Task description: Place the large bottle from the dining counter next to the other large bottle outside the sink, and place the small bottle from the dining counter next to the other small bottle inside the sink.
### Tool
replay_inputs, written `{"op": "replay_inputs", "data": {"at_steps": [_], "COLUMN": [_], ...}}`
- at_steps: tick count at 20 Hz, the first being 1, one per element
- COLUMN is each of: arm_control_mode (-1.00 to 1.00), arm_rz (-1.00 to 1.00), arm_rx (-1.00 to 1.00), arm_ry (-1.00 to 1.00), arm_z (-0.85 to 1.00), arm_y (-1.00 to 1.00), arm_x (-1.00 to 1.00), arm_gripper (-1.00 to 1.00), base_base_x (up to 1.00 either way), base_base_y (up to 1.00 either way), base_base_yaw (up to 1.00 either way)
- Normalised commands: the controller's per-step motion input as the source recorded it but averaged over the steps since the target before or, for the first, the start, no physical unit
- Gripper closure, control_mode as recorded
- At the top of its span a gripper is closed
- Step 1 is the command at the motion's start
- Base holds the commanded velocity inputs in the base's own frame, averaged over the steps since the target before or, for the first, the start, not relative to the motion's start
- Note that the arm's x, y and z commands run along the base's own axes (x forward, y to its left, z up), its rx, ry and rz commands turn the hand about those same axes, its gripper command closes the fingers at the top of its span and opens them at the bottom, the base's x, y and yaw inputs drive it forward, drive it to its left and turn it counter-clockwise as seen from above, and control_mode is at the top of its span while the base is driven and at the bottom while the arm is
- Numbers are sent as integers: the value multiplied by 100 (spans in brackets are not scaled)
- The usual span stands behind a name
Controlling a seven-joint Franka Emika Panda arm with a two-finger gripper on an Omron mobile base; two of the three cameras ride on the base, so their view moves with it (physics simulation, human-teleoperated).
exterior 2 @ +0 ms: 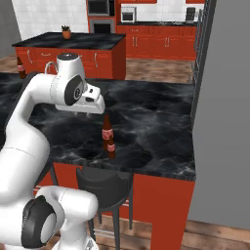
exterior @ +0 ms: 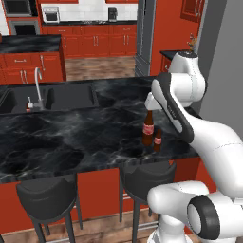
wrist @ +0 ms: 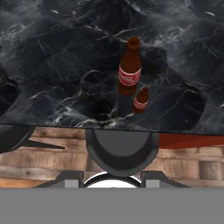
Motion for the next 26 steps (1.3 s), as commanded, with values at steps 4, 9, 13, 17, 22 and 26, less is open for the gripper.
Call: {"op": "replay_inputs", "data": {"at_steps": [4, 9, 13, 17, 22, 26], "arm_control_mode": [-100, -100, -100, -100, -100, -100], "arm_rz": [0, 4, 12, 13, 11, 1], "arm_rx": [0, 0, 1, 1, 0, 0], "arm_ry": [0, 3, 0, 0, 1, 0], "arm_z": [0, 0, 0, 0, -1, -2], "arm_y": [0, -8, -16, -7, 0, 0], "arm_x": [15, 30, 34, 21, 22, 14], "arm_gripper": [-100, -100, -100, -100, -100, -100], "base_base_x": [0, 0, 0, 0, 0, 0], "base_base_y": [0, 0, 0, 0, 0, 0], "base_base_yaw": [0, 0, 0, 0, 0, 0]}}
